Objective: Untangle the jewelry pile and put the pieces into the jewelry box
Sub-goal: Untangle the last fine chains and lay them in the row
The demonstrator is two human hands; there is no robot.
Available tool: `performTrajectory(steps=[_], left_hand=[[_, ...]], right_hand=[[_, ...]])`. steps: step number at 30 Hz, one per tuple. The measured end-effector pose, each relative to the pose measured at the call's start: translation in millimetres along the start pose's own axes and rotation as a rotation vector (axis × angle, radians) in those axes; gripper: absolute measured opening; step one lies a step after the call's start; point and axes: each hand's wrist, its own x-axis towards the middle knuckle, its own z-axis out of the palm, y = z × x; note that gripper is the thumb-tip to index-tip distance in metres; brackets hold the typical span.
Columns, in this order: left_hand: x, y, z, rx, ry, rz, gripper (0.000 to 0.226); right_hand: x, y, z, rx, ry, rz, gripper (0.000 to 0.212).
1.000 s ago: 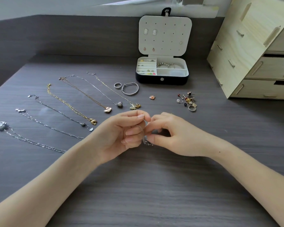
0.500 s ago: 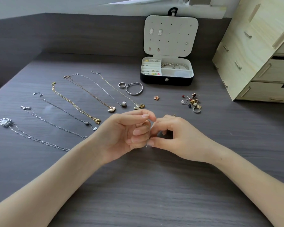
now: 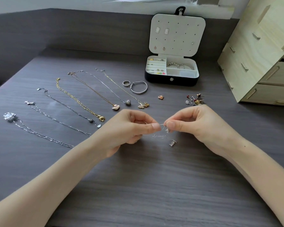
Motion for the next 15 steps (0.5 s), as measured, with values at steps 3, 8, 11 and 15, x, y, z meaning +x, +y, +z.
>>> performTrajectory(steps=[3,8,11,15], left_hand=[[-1.1,0.5,1.4,0.010,-0.002,0.019,0.012],[-2.4,1.9,1.0,0.021,0.000,0.021,0.014],[-2.4,2.2,0.7,0.012,0.005,0.025,0.016],[-1.9,2.8,2.4,-0.002,0.027,0.045,0.015]], right_hand=[[0.9,-0.9,-1.4,0.038,0.010,0.013,0.015],[2.5,-0.4,-3.1,0.111,0.054,0.037,0.022],[2.4,-0.9,-2.6,0.100,0.066,0.057,0.018],[1.6,-3.9,-0.9,0.092,0.079,0.078,0.019]])
